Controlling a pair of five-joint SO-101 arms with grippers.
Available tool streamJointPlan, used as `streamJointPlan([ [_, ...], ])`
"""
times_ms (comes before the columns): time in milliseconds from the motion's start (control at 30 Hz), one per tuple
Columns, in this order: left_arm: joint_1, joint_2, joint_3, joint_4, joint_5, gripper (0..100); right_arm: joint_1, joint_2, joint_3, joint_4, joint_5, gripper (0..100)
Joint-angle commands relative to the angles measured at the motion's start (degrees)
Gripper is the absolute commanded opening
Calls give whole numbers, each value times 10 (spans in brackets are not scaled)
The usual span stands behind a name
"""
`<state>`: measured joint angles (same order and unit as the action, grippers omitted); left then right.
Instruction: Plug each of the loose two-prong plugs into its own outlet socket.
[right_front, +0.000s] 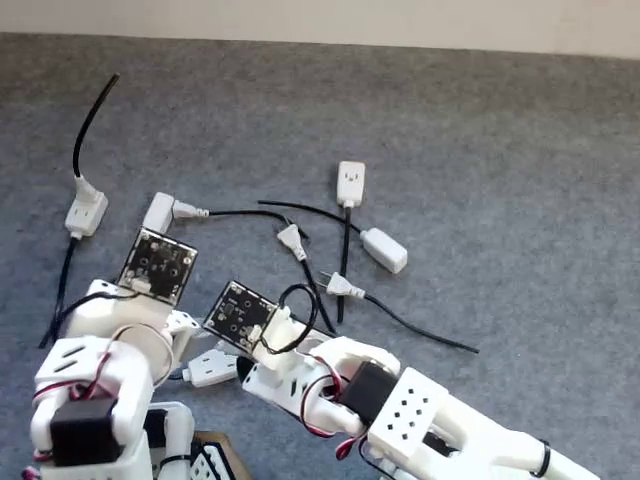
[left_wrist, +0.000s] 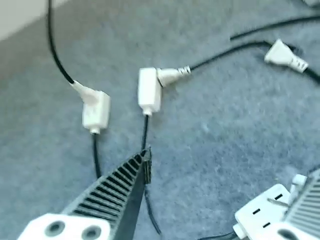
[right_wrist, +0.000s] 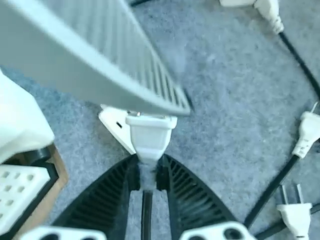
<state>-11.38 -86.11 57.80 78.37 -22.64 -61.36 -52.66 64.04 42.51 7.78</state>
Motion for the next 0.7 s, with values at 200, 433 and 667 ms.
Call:
streamJointPlan([
  [200, -9, -2, 119, -73, 3, 440, 5, -1, -126, 72, 22, 5],
  [433, -7, -2, 124, -73, 3, 440, 19, 2, -211, 104, 20, 5],
  [667, -7, -2, 124, -70, 3, 440, 18, 0, -184, 100, 18, 5],
])
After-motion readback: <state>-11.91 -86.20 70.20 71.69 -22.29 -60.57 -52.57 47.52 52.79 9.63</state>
